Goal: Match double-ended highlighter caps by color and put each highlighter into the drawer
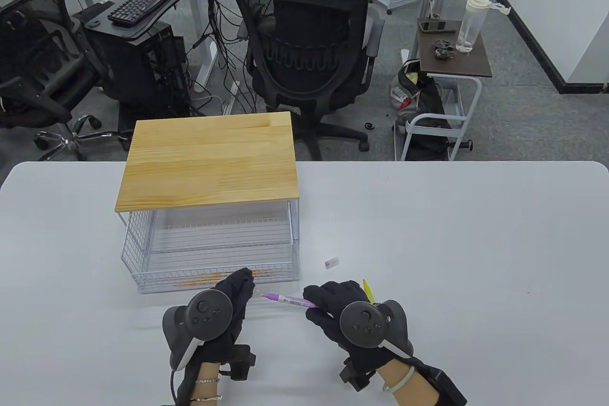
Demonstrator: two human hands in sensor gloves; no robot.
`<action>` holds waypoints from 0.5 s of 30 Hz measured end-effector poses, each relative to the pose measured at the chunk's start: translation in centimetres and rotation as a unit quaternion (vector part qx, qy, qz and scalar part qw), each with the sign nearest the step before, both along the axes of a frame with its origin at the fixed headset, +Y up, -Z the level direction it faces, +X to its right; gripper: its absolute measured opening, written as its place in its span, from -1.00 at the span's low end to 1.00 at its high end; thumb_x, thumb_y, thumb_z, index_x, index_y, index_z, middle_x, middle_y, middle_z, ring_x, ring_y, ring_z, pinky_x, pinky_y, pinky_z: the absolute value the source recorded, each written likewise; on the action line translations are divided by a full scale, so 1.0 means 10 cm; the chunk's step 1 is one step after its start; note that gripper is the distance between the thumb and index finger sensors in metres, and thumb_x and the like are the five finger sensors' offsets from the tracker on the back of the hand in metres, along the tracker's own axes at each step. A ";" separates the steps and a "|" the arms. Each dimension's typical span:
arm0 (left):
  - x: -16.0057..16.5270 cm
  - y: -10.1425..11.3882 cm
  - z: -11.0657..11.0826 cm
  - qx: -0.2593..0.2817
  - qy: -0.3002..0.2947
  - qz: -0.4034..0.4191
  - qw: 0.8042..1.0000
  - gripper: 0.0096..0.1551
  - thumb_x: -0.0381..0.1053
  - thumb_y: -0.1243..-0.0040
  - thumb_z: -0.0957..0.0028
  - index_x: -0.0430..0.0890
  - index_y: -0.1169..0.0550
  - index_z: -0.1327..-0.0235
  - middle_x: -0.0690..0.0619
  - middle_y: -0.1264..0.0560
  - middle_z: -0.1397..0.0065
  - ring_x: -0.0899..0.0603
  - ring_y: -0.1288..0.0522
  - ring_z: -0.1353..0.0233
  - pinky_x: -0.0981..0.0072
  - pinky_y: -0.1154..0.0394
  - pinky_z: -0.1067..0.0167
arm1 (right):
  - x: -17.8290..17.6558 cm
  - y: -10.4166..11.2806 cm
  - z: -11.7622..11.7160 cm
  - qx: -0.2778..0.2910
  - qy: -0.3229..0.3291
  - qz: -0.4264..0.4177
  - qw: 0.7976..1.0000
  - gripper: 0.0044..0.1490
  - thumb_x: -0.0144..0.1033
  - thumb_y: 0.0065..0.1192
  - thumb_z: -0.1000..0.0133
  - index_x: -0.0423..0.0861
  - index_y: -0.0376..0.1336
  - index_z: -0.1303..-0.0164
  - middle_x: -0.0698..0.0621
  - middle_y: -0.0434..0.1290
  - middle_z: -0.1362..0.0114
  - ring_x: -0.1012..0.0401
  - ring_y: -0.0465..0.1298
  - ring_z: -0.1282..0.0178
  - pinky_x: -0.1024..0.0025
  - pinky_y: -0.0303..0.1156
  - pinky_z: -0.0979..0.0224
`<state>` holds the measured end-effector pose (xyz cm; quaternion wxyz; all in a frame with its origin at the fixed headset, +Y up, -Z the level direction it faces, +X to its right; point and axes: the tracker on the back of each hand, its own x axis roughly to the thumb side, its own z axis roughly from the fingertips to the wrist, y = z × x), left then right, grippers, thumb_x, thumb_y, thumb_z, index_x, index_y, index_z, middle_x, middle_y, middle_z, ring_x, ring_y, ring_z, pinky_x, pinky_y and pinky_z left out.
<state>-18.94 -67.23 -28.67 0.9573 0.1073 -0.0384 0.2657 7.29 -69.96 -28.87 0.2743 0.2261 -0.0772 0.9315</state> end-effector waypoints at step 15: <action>0.12 -0.03 -0.01 -0.012 -0.063 0.053 0.997 -0.46 0.03 -0.05 -0.17 -0.22 -0.58 -0.26 -0.04 -0.71 -0.08 -0.10 -0.72 0.00 -0.14 -0.45 -0.25 | 0.00 -0.03 0.02 0.025 -0.021 -0.040 0.999 -0.42 -0.09 0.22 -0.25 -0.02 0.25 -0.46 0.02 0.47 -0.30 -0.05 0.48 -0.28 -0.29 0.17 -0.57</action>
